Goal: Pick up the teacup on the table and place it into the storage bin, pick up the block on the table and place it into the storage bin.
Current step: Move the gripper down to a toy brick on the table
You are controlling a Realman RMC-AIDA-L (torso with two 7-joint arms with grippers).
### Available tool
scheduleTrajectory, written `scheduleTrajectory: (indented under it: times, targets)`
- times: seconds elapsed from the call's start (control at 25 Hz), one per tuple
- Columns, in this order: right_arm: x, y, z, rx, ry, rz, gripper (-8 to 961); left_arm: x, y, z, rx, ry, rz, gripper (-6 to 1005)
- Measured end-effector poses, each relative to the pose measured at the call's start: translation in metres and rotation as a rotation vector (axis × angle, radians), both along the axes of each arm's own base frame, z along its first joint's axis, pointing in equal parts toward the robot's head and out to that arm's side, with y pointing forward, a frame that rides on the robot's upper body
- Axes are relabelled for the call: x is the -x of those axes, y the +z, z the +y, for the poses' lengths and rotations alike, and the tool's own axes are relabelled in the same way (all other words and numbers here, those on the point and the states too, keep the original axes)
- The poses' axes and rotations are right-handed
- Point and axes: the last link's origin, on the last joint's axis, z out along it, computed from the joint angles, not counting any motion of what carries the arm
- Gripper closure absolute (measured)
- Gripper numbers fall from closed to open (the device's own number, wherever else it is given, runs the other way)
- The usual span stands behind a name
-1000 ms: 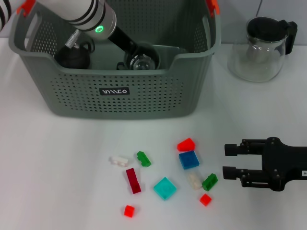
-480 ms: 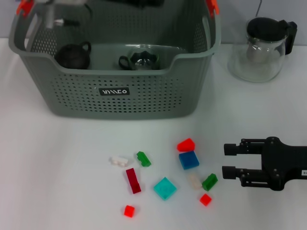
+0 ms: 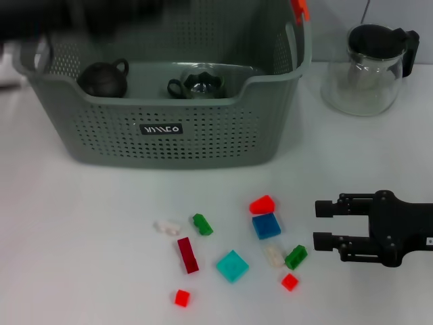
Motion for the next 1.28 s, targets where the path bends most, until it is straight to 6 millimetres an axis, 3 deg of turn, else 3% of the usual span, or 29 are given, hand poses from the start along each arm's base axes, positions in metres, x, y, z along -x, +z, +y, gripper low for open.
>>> scheduleTrajectory:
  times: [0.04,0.2,0.32,0.36,0.44,0.68,1.28]
  targets:
    - [0.0,0.001,0.0,-0.001,-0.001,0.004,301,0.017,-0.011,-0.013,0.01,-0.013,0.129,556]
    - [0.0,0.003,0.0,-0.009,-0.007,0.013,301,0.047,-0.038,-0.034,0.074,-0.027,0.36,558]
    - [-0.001,0.003,0.0,-0.004,-0.016,0.014,301,0.067,-0.066,-0.051,0.181,-0.037,0.55,559]
    - [0.0,0.003,0.0,0.003,-0.026,0.015,301,0.067,-0.066,-0.051,0.181,-0.037,0.55,560]
    - [0.0,0.004,0.001,0.007,-0.03,0.015,301,0.079,-0.092,-0.061,0.286,-0.029,0.702,561]
    - [0.001,0.004,0.002,0.01,-0.034,0.016,302,0.087,-0.104,-0.061,0.313,-0.009,0.79,565]
    - [0.002,0.002,0.001,0.006,-0.03,0.018,302,0.112,-0.139,-0.033,0.09,-0.04,0.825,557]
